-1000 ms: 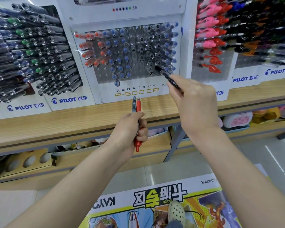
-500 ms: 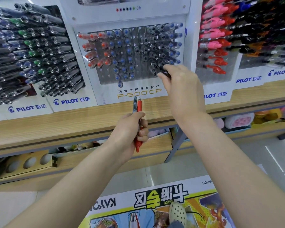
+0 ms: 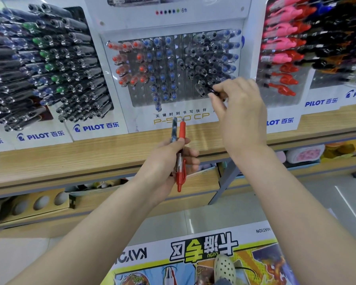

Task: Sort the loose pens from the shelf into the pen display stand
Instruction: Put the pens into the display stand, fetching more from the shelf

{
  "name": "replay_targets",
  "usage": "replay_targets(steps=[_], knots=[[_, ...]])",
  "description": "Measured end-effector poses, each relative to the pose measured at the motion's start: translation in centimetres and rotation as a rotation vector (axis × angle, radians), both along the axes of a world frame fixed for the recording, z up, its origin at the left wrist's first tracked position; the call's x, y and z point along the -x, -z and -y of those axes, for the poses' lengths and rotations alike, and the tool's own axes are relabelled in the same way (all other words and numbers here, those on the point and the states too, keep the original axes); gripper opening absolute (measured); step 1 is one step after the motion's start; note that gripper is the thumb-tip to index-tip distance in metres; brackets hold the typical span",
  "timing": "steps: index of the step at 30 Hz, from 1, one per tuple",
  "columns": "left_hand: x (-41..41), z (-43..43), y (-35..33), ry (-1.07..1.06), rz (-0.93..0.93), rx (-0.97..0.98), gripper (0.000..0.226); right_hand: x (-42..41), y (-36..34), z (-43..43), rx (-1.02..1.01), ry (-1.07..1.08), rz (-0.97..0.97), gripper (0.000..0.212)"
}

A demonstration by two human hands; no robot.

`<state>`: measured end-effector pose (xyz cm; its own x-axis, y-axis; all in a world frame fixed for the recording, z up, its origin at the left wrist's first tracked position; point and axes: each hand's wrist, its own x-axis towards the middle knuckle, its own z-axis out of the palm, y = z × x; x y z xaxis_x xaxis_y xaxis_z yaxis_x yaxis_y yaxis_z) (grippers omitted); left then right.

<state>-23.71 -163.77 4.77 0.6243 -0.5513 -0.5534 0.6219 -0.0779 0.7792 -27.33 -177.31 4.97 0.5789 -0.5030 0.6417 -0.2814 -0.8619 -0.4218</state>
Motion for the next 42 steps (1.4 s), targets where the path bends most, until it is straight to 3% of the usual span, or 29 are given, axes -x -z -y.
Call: replay_targets(steps=[6,10,15,26,30,34,38,42], knots=[[-0.1,-0.3,-0.3,0.034,0.007,0.022,0.017,-1.0,-0.9,0.0,0.104,0.157,-0.088,0.01],[-0.1,-0.4,-0.5,0.049,0.014,0.038,0.017,-0.6,-1.1,0.0,-0.032,0.143,-0.244,0.022],[0.0,-0.6,-0.7,0.069,-0.028,0.064,0.02,1.8,0.3,-1.5,-0.35,-0.042,-0.056,0.017],[1.0,-0.4,-0.1,0.105,0.067,-0.016,0.026,5.7,3.0,-5.7,-0.871,-0.503,-0.539,0.01],[1.6,0.1,-0.3,0.119,0.166,-0.077,0.025,6.4,2.9,-6.1,-1.037,-0.474,-0.347,0.013],[1.9,0.4,-0.3,0.102,0.26,-0.137,0.024,7.6,2.8,-4.1,-0.735,-0.22,-0.11,0.018],[2.9,1.0,-1.0,0.199,0.383,-0.245,0.021,9.1,1.0,-1.1,-0.704,-0.098,0.176,0.008],[4.4,2.6,-2.4,0.229,0.366,-0.175,0.015,11.3,-0.7,1.0,-0.661,-0.056,0.322,0.004]])
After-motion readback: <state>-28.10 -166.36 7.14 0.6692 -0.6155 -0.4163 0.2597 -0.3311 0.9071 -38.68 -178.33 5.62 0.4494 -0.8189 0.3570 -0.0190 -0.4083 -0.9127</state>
